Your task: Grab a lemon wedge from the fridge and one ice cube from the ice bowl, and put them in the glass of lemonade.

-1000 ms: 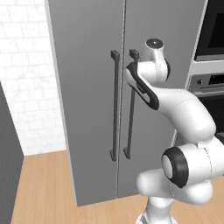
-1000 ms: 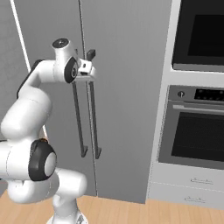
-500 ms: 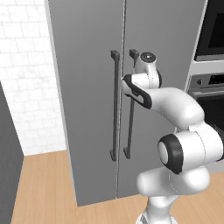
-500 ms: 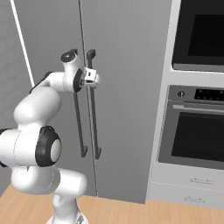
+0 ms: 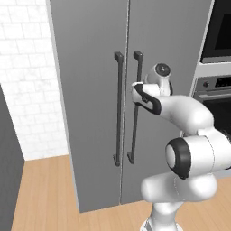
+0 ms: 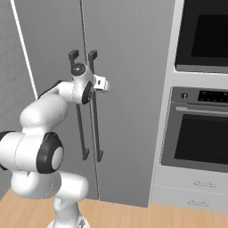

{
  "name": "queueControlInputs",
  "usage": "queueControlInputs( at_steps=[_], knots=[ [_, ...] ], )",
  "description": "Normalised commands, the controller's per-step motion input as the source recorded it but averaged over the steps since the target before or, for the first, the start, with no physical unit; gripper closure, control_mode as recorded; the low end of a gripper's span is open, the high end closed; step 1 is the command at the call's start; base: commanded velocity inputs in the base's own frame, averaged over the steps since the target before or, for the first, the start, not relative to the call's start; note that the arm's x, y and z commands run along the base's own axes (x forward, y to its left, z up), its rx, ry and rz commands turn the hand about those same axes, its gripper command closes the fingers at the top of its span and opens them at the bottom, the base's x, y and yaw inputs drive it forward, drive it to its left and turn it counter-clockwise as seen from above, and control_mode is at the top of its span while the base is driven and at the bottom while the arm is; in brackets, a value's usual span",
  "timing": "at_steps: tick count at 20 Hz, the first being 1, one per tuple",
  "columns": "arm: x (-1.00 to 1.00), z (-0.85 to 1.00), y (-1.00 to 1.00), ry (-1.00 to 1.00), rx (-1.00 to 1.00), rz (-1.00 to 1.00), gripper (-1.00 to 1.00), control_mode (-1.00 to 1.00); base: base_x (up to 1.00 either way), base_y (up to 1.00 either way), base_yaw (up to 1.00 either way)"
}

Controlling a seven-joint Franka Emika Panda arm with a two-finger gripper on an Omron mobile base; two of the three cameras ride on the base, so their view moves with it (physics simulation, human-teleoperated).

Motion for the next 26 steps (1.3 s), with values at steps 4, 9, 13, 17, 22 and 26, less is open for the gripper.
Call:
queueControlInputs(
  at_steps=[4,9,13,17,22,26],
  knots=[
    [0.31,0.00,0.24,0.00,0.00,0.00,-1.00,-1.00,0.00,0.00,0.00],
    [0.20,-0.03,0.18,0.01,0.00,0.00,-1.00,-1.00,0.00,0.00,0.00],
    [0.41,-0.22,0.00,0.00,0.00,0.00,-1.00,-1.00,0.00,0.00,0.00],
    [0.38,-0.26,0.00,0.00,0.00,0.00,-1.00,-1.00,0.00,0.00,0.00],
    [0.06,-0.04,0.00,0.00,0.00,0.00,-1.00,-1.00,0.00,0.00,0.00],
    [0.01,0.00,0.00,0.00,0.00,0.00,1.00,-1.00,0.00,0.00,0.00]
  ],
)
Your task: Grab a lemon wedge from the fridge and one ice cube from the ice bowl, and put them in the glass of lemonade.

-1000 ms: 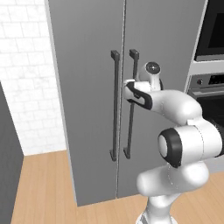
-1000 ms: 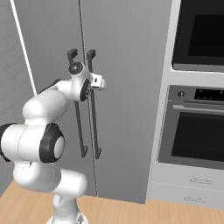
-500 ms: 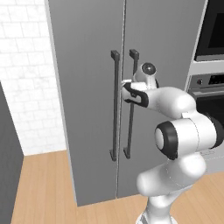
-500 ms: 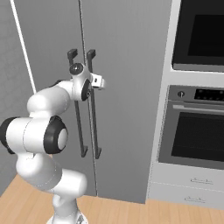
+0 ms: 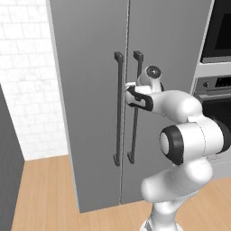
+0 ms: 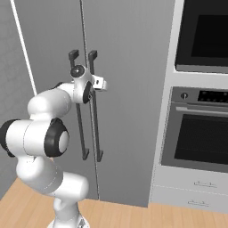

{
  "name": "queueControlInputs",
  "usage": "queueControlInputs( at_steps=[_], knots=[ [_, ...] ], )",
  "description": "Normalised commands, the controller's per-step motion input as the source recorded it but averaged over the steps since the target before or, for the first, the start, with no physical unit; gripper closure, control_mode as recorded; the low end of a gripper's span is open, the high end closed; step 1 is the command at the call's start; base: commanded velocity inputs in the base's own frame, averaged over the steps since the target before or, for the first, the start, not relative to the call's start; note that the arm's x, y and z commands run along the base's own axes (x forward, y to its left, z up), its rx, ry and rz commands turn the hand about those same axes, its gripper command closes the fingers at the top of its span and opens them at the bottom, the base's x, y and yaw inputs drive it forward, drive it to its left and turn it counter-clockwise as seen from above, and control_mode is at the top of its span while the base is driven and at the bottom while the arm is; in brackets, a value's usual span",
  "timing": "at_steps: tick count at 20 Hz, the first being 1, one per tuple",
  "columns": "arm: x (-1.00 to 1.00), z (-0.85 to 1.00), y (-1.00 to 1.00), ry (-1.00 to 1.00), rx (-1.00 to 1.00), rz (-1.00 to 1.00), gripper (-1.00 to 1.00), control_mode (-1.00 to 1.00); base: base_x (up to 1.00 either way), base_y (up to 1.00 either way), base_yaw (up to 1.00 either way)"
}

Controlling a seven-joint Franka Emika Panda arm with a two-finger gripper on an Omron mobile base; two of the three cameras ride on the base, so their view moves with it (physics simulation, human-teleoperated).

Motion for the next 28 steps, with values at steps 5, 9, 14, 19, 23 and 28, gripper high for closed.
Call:
queueControlInputs(
  at_steps=[5,9,14,19,23,28],
  knots=[
    [0.00,0.00,0.00,0.00,0.00,0.00,1.00,-1.00,0.00,0.00,0.00],
    [0.00,0.00,0.00,0.00,0.00,0.00,1.00,-1.00,0.00,0.00,0.00],
    [-0.10,0.00,-0.37,0.03,0.00,-0.08,1.00,-1.00,0.00,0.00,0.00],
    [-0.31,0.01,-0.98,0.00,0.02,-0.16,1.00,-1.00,0.00,0.00,0.00],
    [-0.54,0.00,-1.00,0.00,0.07,-0.16,1.00,-1.00,0.00,0.00,0.00],
    [-0.63,0.03,-1.00,0.00,0.09,-0.14,1.00,-1.00,0.00,0.00,0.00]
  ],
)
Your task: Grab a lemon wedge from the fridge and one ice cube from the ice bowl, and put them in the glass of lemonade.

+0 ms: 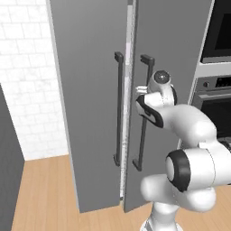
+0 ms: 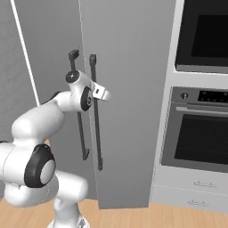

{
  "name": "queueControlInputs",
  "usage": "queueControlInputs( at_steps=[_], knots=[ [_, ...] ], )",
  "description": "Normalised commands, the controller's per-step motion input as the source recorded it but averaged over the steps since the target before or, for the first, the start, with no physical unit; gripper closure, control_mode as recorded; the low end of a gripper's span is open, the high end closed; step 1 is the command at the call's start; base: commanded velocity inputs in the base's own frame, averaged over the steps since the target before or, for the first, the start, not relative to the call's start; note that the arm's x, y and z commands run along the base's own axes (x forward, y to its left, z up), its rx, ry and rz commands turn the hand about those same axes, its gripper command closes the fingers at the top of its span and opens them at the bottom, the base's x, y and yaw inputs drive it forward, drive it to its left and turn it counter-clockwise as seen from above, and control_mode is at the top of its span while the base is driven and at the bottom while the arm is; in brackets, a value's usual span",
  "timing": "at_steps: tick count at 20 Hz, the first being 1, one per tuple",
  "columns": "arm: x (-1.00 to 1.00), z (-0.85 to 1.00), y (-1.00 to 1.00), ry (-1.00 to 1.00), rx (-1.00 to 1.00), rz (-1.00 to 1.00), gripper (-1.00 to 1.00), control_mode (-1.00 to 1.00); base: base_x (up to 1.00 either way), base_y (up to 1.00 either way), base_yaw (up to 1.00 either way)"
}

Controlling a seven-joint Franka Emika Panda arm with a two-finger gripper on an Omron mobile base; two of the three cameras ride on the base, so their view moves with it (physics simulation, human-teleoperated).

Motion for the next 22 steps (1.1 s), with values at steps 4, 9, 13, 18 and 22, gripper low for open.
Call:
queueControlInputs(
  at_steps=[4,9,13,18,22],
  knots=[
    [-0.69,0.10,-1.00,0.01,0.09,-0.12,1.00,-1.00,0.00,0.00,0.00],
    [-0.71,0.03,-1.00,0.01,0.11,-0.11,1.00,-1.00,0.00,0.00,0.00],
    [-0.63,0.00,-1.00,0.02,0.12,-0.11,1.00,-1.00,0.00,0.00,0.00],
    [-0.59,0.00,-1.00,0.01,0.11,-0.12,1.00,-1.00,0.00,0.00,0.00],
    [-0.60,0.00,-1.00,0.00,0.11,-0.12,1.00,-1.00,0.00,0.00,0.00]
  ],
)
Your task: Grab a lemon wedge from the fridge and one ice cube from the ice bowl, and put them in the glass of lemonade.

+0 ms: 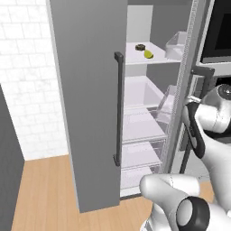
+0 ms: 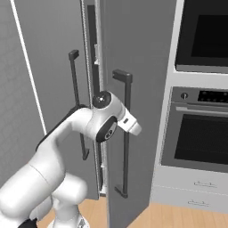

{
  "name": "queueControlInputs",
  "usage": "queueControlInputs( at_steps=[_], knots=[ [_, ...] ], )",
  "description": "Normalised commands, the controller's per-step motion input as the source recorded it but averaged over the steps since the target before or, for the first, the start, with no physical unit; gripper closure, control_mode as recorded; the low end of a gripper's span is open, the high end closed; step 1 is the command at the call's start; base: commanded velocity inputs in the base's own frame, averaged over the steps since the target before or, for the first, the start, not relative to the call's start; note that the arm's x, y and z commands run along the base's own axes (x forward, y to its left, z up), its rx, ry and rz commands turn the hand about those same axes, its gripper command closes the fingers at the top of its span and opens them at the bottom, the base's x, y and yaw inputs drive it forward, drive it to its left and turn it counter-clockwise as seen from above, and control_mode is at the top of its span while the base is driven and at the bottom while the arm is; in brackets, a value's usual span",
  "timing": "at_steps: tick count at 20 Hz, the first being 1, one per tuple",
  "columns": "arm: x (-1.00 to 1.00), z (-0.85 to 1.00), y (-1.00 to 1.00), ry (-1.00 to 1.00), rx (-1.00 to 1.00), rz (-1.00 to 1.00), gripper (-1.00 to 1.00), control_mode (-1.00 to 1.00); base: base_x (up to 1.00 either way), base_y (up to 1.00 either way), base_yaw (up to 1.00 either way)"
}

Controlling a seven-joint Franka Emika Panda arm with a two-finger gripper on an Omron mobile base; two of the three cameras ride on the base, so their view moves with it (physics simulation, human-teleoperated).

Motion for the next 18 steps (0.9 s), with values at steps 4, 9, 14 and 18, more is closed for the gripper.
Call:
queueControlInputs(
  at_steps=[4,9,14,18],
  knots=[
    [-0.48,-0.01,-0.92,0.00,0.08,-0.16,-1.00,-1.00,0.00,0.00,0.00],
    [-0.72,0.34,-0.41,-0.01,0.05,-0.04,-1.00,-1.00,0.00,0.00,0.00],
    [-1.00,0.89,0.38,-0.05,-0.02,0.03,-1.00,-1.00,0.00,0.00,0.00],
    [-0.60,0.72,0.96,0.00,-0.16,0.02,-1.00,-1.00,0.00,0.00,0.00]
  ],
)
